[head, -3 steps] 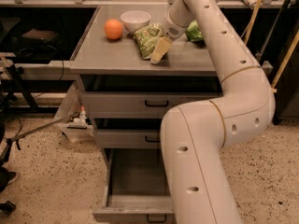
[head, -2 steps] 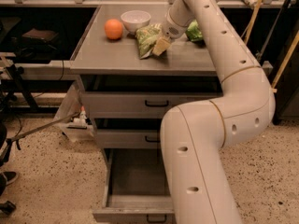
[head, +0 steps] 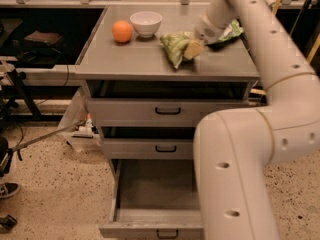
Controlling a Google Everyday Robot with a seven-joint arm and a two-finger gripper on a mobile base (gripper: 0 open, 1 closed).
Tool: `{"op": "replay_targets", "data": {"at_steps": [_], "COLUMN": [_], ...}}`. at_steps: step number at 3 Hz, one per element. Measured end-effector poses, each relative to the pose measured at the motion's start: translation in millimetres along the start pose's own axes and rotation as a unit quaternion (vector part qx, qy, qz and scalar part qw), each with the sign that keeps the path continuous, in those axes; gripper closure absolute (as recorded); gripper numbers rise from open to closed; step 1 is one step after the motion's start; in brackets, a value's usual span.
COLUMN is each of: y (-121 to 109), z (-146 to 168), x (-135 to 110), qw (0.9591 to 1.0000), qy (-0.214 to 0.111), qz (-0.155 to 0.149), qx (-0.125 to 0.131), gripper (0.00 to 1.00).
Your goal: Place green jalapeno chip bag into bottom drawer
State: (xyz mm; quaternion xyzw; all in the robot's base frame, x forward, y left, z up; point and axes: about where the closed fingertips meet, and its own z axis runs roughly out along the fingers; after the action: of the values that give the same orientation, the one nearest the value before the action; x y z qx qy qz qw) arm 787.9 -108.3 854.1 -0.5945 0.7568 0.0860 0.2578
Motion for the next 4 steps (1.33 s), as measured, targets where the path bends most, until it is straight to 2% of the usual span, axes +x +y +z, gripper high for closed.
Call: {"op": "replay_targets", "data": {"at_steps": [1, 2, 3, 4], "y": [28, 43, 43, 55], "z": [-86, -132, -131, -123], "x": [76, 102, 102, 91], "qw": [0.9997, 0.9988, 0.9988, 0.9996], "qy": [-0.005, -0.015, -0.015, -0.007], "qz": [0.025, 0.040, 0.041, 0.028], "qx": [0.001, 0.022, 0.022, 0.000], "gripper": [1.00, 1.00, 1.00, 1.00]}}
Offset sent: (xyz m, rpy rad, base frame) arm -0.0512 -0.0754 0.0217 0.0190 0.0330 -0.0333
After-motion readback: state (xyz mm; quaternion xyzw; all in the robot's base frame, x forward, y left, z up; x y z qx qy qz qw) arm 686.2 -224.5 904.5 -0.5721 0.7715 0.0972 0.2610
